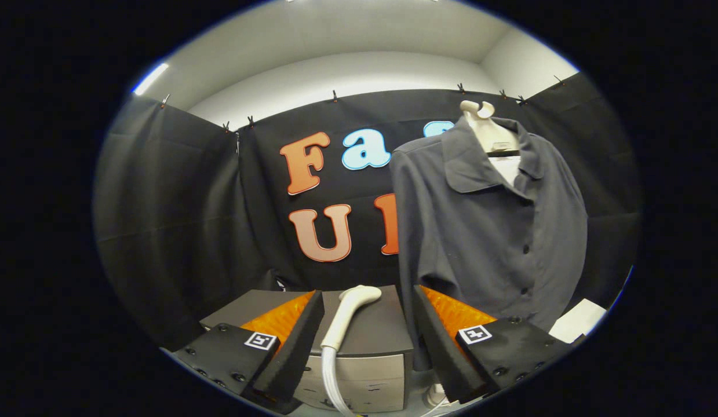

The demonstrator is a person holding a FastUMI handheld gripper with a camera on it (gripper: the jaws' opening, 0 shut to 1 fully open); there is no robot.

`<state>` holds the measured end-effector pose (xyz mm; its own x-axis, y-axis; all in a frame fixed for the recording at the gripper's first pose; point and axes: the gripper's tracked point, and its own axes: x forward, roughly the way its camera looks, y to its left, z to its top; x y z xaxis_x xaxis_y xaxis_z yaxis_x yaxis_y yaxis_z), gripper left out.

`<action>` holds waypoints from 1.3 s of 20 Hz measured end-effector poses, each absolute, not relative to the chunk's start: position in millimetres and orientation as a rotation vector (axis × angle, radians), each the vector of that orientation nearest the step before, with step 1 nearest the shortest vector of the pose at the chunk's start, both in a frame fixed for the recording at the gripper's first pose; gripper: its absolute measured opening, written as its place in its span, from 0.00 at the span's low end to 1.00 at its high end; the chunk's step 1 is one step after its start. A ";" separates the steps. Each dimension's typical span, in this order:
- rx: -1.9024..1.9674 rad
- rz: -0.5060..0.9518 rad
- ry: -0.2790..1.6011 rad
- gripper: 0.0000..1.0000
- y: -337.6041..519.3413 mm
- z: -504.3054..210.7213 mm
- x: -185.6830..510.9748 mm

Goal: Iron the clothes twice with a garment steamer, once on the left side and once on the right side.

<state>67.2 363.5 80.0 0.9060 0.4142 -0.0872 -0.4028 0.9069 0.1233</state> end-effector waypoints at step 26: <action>-0.193 0.276 0.559 0.71 485.8 -138.6 204.5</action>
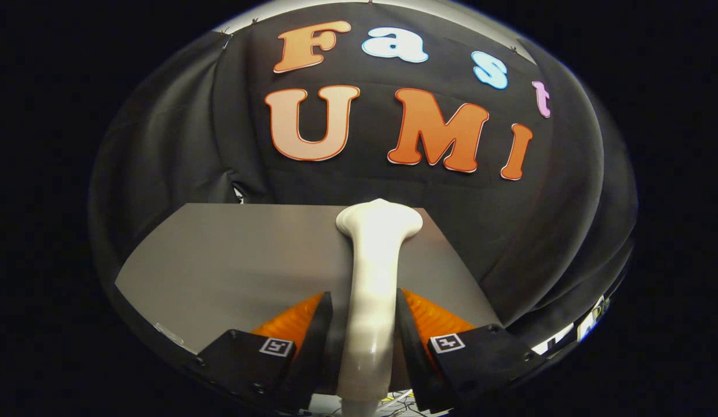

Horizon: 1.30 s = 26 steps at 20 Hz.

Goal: Iron the clothes twice with a garment steamer, once on the left side and once on the right side.

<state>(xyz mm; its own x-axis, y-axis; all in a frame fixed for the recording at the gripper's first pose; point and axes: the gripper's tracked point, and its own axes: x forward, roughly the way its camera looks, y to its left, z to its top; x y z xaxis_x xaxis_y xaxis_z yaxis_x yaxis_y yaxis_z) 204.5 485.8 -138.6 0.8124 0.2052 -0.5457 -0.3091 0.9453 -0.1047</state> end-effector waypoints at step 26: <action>-0.101 0.499 0.198 0.38 423.5 -7.0 64.4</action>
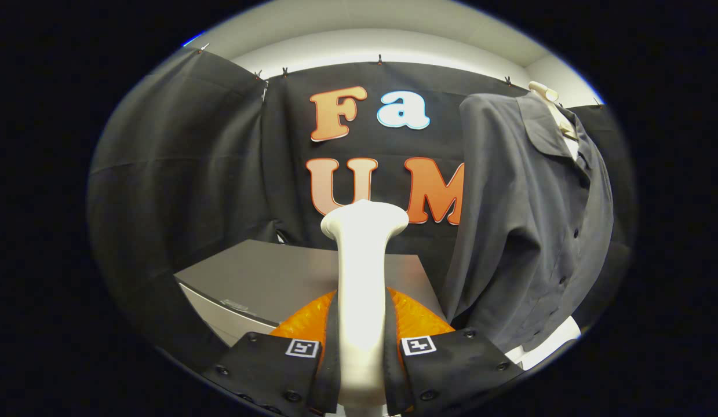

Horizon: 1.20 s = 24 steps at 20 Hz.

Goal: Iron the clothes twice with a garment steamer, once on the left side and once on the right side.

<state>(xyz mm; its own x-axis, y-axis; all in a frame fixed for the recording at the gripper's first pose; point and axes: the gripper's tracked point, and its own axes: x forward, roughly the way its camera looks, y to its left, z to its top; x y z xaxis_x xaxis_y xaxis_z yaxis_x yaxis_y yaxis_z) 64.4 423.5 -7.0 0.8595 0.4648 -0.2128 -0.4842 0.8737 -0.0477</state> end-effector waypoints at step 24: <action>-0.018 0.342 0.014 0.37 158.0 73.1 -8.9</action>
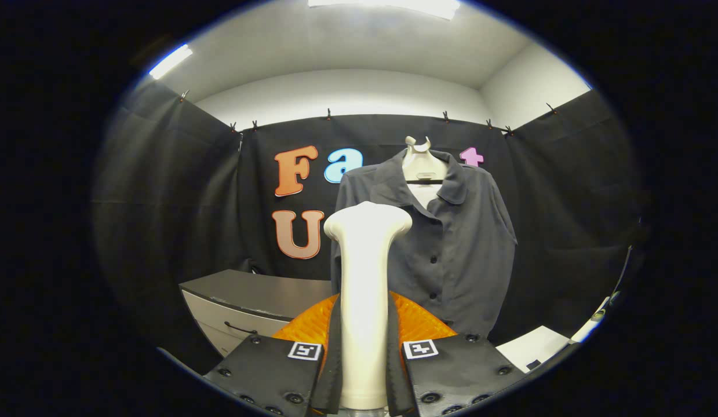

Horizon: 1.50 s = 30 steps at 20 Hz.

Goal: Iron the clothes twice with a garment steamer, once on the left side and once on the right side.

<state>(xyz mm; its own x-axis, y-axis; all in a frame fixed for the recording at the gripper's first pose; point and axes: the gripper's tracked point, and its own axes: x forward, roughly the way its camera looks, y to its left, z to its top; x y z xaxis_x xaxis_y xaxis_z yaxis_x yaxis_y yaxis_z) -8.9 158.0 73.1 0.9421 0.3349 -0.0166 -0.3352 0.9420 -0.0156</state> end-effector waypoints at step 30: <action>-0.001 0.312 0.011 0.38 154.0 45.3 140.2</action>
